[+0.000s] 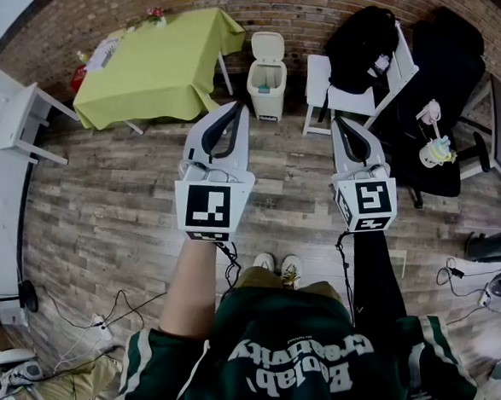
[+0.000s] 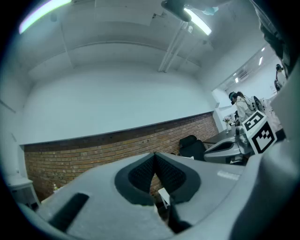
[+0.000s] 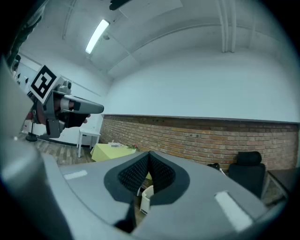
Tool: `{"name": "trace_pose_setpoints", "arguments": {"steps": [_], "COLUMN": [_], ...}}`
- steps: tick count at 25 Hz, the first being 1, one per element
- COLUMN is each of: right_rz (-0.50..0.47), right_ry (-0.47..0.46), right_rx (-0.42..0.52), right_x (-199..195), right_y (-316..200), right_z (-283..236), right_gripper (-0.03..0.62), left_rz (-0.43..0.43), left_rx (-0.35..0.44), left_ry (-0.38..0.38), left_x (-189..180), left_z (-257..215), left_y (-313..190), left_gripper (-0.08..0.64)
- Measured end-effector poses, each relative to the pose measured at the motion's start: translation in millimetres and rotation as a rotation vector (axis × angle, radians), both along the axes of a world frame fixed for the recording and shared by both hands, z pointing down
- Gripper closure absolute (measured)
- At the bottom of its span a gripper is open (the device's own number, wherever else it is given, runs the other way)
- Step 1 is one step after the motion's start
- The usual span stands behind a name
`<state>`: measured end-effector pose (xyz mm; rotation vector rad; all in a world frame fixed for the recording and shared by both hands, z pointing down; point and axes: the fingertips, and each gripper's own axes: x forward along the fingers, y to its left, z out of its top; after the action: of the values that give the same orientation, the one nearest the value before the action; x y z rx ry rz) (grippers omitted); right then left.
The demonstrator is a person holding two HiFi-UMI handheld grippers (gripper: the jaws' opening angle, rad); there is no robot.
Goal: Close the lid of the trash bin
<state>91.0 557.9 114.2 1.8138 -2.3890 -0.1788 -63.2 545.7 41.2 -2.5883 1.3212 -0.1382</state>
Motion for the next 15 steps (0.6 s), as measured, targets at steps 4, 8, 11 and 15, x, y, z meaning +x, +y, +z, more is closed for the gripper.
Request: {"name": "trace_pose_setpoints", "arguments": {"steps": [4,8,11,15], "right_rz": [0.006,0.015,0.043,0.073], "right_ry": [-0.004,-0.053,-0.048,-0.033], "right_rx": [-0.017,-0.017,0.001,0.004], "right_x": [-21,-39,-49,-63], "right_y": [10,15,17,19], "right_z": [6,1,-6,-5], "right_gripper": [0.581,0.581,0.578,0.577], "left_rz": [0.016,-0.003,-0.003,0.002], "left_rx": [-0.022,-0.025,-0.031,-0.022], "left_ry": [0.040,-0.003,0.026,0.039], "left_x": [-20,-44,-58,-70], "left_z": [15,26,27,30], "left_y": [6,6,8,11], "left_gripper": [0.551,0.551,0.551,0.551]}}
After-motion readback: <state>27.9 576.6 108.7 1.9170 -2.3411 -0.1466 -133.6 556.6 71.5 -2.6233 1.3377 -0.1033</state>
